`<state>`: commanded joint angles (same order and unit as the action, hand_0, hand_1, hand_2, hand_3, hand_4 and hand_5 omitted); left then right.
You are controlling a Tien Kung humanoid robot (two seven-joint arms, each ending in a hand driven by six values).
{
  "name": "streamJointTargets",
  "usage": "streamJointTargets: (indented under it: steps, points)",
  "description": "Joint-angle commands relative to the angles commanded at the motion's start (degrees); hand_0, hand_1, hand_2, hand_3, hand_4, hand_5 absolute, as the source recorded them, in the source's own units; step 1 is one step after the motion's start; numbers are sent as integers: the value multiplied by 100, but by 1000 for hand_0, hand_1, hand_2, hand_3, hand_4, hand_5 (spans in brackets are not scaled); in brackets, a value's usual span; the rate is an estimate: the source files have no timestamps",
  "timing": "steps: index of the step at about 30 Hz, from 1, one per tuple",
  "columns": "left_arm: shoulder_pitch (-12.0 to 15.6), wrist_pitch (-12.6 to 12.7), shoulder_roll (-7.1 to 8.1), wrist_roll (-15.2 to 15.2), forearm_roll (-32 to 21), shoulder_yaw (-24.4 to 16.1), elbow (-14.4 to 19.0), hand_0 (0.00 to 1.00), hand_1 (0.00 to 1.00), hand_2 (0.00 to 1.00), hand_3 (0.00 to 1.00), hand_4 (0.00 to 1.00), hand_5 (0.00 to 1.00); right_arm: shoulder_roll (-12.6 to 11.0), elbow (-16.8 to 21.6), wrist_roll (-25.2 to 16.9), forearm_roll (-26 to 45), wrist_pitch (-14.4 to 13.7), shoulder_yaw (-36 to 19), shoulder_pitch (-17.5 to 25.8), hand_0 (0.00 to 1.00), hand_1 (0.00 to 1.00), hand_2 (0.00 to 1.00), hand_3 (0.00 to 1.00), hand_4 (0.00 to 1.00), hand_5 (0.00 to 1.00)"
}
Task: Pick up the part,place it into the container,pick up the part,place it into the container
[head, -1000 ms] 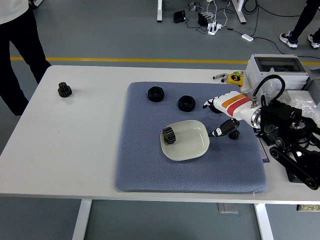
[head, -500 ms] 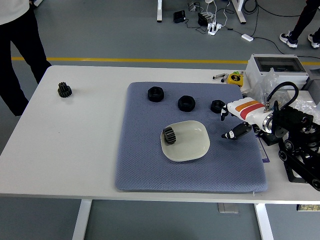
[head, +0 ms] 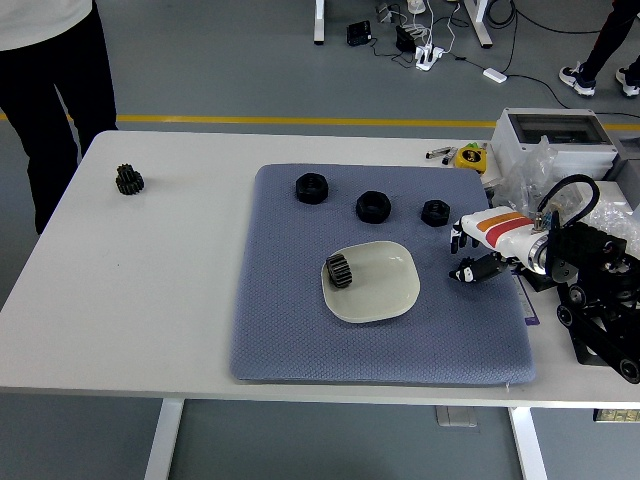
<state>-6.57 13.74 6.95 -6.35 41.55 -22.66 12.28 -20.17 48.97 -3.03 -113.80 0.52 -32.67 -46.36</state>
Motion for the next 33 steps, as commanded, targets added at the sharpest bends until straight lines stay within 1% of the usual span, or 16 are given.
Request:
streamJointTargets:
  steps: [2, 3, 8, 9, 14, 15, 20, 21, 26, 27, 32, 33]
  points:
    - [3, -2, -1, -2, 5, -3, 1, 652, 650, 623, 555, 594, 500, -5, -30, -1, 15, 5, 8, 8, 402, 520, 584, 543, 851, 358]
    - [6, -3, -1, -3, 9, -6, 1, 652, 650, 625, 554, 594, 500, -8, -45, -3, 24, 9, 13, 15, 389, 515, 576, 538, 832, 361]
    - [20, -13, -4, -15, 48, -23, 3, 652, 650, 625, 554, 594, 500, -21, -48, -9, 13, 23, 14, 64, 389, 515, 576, 538, 832, 361]
    - [22, -14, -4, -17, 53, -25, 3, 652, 650, 624, 555, 593, 500, -22, -46, -12, 10, 24, 14, 71, 368, 501, 567, 530, 782, 353]
    - [33, -18, -9, -25, 78, -37, 6, 652, 650, 624, 555, 593, 500, -36, -56, -30, -15, 54, 8, 105, 368, 501, 567, 530, 782, 353]
    - [36, -19, -10, -25, 79, -38, 6, 652, 652, 625, 555, 593, 500, -39, -56, -33, -20, 58, 8, 109, 352, 487, 554, 525, 724, 325]
    - [45, -25, -10, -31, 104, -47, 9, 652, 652, 625, 555, 593, 500, -47, -57, -47, -59, 54, 9, 125, 352, 487, 554, 525, 724, 325]
    - [46, -26, -11, -33, 111, -49, 9, 652, 650, 625, 555, 593, 499, -48, -55, -47, -71, 55, 9, 126, 362, 466, 533, 514, 596, 280]
    - [51, -28, -13, -35, 118, -51, 11, 652, 650, 625, 555, 593, 499, -53, -41, -50, -172, 43, 16, 117, 362, 466, 533, 514, 596, 280]
    - [50, -29, -13, -36, 125, -52, 11, 652, 650, 624, 555, 593, 499, -54, -38, -52, -191, 38, 19, 112, 352, 452, 517, 505, 520, 254]
    - [35, -29, -12, -32, 118, -44, 13, 652, 650, 624, 555, 593, 499, -65, -28, -50, -203, 73, 19, 99, 352, 452, 517, 505, 520, 254]
    - [33, -28, -12, -28, 107, -36, 12, 652, 651, 624, 555, 593, 499, -69, -22, -47, -189, 90, 17, 100, 368, 413, 477, 500, 509, 246]
